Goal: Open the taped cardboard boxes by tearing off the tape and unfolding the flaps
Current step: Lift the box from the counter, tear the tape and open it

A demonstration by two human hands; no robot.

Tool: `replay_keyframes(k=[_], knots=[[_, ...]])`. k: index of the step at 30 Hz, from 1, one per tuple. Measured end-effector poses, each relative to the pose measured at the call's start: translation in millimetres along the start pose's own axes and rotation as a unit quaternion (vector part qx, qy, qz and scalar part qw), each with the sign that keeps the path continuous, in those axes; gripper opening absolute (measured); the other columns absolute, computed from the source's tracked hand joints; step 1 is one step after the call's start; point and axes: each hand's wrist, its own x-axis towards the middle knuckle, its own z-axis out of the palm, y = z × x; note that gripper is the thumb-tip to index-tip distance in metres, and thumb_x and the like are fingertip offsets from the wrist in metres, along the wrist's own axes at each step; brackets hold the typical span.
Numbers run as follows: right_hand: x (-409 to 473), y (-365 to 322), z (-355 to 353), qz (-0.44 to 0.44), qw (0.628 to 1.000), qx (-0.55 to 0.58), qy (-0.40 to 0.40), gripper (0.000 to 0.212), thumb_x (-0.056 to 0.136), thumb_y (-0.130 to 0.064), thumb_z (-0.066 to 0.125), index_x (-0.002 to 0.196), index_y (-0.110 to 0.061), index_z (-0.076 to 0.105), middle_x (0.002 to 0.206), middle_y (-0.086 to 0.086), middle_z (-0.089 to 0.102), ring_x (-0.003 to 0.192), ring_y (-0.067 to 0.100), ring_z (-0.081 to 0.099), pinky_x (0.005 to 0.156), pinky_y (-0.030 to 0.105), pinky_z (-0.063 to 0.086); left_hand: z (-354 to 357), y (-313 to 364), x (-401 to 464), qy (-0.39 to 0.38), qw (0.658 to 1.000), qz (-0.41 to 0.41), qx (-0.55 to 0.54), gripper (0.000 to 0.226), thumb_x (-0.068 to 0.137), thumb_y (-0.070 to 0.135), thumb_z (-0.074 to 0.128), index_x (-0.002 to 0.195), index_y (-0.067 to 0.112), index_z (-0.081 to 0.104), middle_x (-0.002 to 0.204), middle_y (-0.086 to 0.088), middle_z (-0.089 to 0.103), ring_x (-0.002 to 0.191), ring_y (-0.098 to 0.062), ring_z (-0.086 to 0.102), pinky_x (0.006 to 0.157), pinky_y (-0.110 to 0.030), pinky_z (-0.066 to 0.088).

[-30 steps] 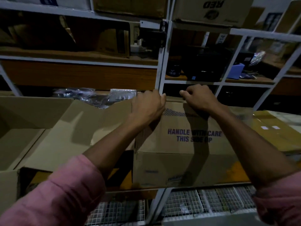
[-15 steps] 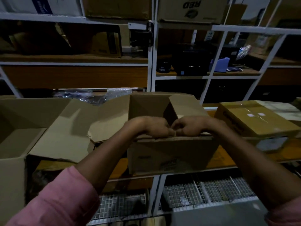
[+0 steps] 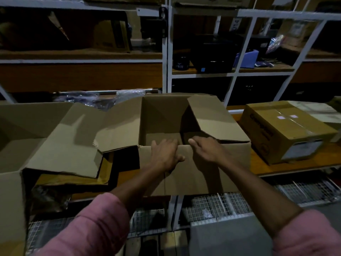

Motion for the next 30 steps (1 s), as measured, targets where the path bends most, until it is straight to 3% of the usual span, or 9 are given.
replay_keyframes(k=[3, 5, 9, 12, 14, 16, 20, 23, 30], knots=[[10.4, 9.9, 11.2, 0.043, 0.997, -0.054, 0.033, 0.065, 0.103, -0.063, 0.022, 0.158, -0.029, 0.025, 0.164, 0.009, 0.029, 0.147, 0.032, 0.035, 0.116, 0.059, 0.026, 4.1, -5.9, -0.2, 0.002, 1.0, 0.014, 0.006, 0.043, 0.093, 0.062, 0.057, 0.121, 0.029, 0.055, 0.121, 0.005, 0.063, 0.117, -0.019, 0.055, 0.104, -0.051, 0.031], [10.7, 16.5, 10.4, 0.056, 0.993, -0.042, 0.097, 0.07, 0.102, -0.063, 0.025, 0.161, -0.034, 0.005, 0.168, 0.01, 0.016, 0.149, 0.034, 0.03, 0.117, 0.061, 0.024, 9.4, -7.9, -1.9, 0.029, 0.999, 0.005, 0.016, 0.043, 0.096, 0.065, 0.046, 0.117, 0.03, 0.058, 0.115, 0.006, 0.064, 0.11, -0.018, 0.057, 0.105, -0.051, 0.033], [16.2, 49.6, -12.5, 0.092, 0.969, -0.071, 0.219, 0.073, 0.103, -0.059, 0.031, 0.162, -0.03, 0.0, 0.17, 0.011, 0.0, 0.155, 0.035, 0.012, 0.122, 0.058, 0.019, 12.2, -4.8, 5.3, 0.083, 0.994, -0.067, 0.018, 0.055, 0.101, 0.055, 0.026, 0.073, 0.023, 0.059, 0.069, 0.004, 0.059, 0.066, -0.014, 0.055, 0.1, -0.051, 0.042], [21.4, 85.0, -25.9, 0.127, 0.952, -0.132, 0.247, 0.073, 0.103, -0.058, 0.03, 0.162, -0.022, 0.006, 0.169, 0.017, -0.003, 0.156, 0.035, -0.008, 0.126, 0.053, 0.001, 7.5, 1.2, 17.6, 0.06, 0.993, -0.101, 0.032, 0.053, 0.098, 0.053, 0.027, 0.083, 0.019, 0.065, 0.081, 0.0, 0.065, 0.074, -0.019, 0.06, 0.099, -0.054, 0.041], [25.8, 106.8, -26.9, 0.191, 0.95, -0.117, 0.219, 0.074, 0.103, -0.057, 0.035, 0.161, -0.019, 0.012, 0.167, 0.023, 0.007, 0.155, 0.041, 0.001, 0.125, 0.054, 0.003, 10.9, 0.4, 21.5, 0.072, 0.99, -0.107, 0.05, 0.058, 0.095, 0.055, 0.023, 0.103, 0.018, 0.067, 0.103, -0.006, 0.068, 0.09, -0.024, 0.062, 0.097, -0.053, 0.042], [26.9, 122.1, -23.1, 0.235, 0.951, -0.092, 0.177, 0.071, 0.101, -0.052, 0.045, 0.157, -0.016, 0.022, 0.162, 0.025, 0.024, 0.149, 0.044, 0.021, 0.122, 0.057, 0.02, 17.2, -3.1, 20.0, 0.094, 0.988, -0.104, 0.069, 0.062, 0.094, 0.056, 0.019, 0.103, 0.019, 0.067, 0.105, -0.007, 0.069, 0.092, -0.024, 0.061, 0.094, -0.05, 0.043], [27.3, 137.7, -21.5, 0.252, 0.95, 0.026, 0.18, 0.043, 0.101, -0.024, 0.055, 0.143, -0.018, 0.045, 0.126, 0.018, 0.062, 0.108, 0.036, 0.064, 0.085, 0.049, 0.057, 22.2, -3.4, 17.7, 0.106, 0.986, -0.096, 0.085, 0.061, 0.093, 0.054, 0.015, 0.092, 0.021, 0.066, 0.094, -0.005, 0.069, 0.083, -0.022, 0.058, 0.09, -0.047, 0.043], [30.2, 137.8, -23.0, 0.265, 0.946, 0.009, 0.189, 0.033, 0.099, -0.018, 0.057, 0.132, -0.019, 0.054, 0.114, 0.015, 0.065, 0.098, 0.032, 0.065, 0.082, 0.048, 0.059, 22.7, -2.7, 19.7, 0.11, 0.985, -0.098, 0.09, 0.058, 0.095, 0.053, 0.017, 0.088, 0.023, 0.066, 0.09, -0.003, 0.068, 0.08, -0.021, 0.056, 0.088, -0.046, 0.04], [27.2, 135.8, -12.6, 0.256, 0.922, 0.095, 0.276, 0.036, 0.097, -0.013, 0.06, 0.133, -0.017, 0.057, 0.122, 0.013, 0.064, 0.112, 0.031, 0.062, 0.092, 0.049, 0.057, 30.5, -7.0, 23.3, 0.155, 0.981, -0.061, 0.097, 0.05, 0.1, 0.05, 0.021, 0.094, 0.025, 0.064, 0.094, 0.001, 0.067, 0.085, -0.016, 0.056, 0.088, -0.044, 0.038]])
